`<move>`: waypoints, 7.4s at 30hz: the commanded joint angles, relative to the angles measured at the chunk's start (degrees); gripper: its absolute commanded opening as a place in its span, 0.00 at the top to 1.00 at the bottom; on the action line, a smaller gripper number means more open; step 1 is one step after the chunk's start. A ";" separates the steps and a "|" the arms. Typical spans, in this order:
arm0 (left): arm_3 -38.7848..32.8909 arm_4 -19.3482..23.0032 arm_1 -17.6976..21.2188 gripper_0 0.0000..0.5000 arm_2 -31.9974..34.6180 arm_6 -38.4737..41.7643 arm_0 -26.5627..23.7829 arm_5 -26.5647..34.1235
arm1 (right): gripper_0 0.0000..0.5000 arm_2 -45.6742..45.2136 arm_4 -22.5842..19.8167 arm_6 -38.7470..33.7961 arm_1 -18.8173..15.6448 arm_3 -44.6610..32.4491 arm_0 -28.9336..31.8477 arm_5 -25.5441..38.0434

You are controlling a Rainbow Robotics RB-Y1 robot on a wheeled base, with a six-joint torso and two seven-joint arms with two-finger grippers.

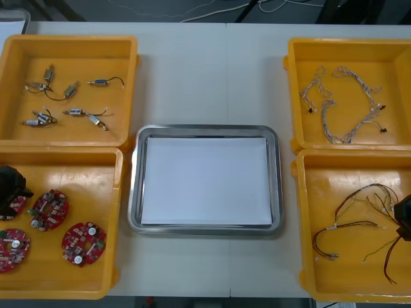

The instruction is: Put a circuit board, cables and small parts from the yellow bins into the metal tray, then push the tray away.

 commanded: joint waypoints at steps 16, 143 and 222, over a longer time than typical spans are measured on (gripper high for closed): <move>1.10 -4.07 -4.51 0.13 1.22 -2.31 2.69 -4.11 | 1.00 -4.17 -3.25 31.89 -6.90 -4.26 -9.73 1.33; -28.88 -3.02 7.88 1.00 -34.64 -2.04 -22.80 1.95 | 1.00 10.51 -13.26 60.19 -11.03 -4.09 -23.00 1.33; -11.56 -21.47 -7.59 1.00 -60.74 -1.43 -29.92 1.34 | 1.00 10.51 -13.26 60.19 -11.03 -4.09 -23.00 1.33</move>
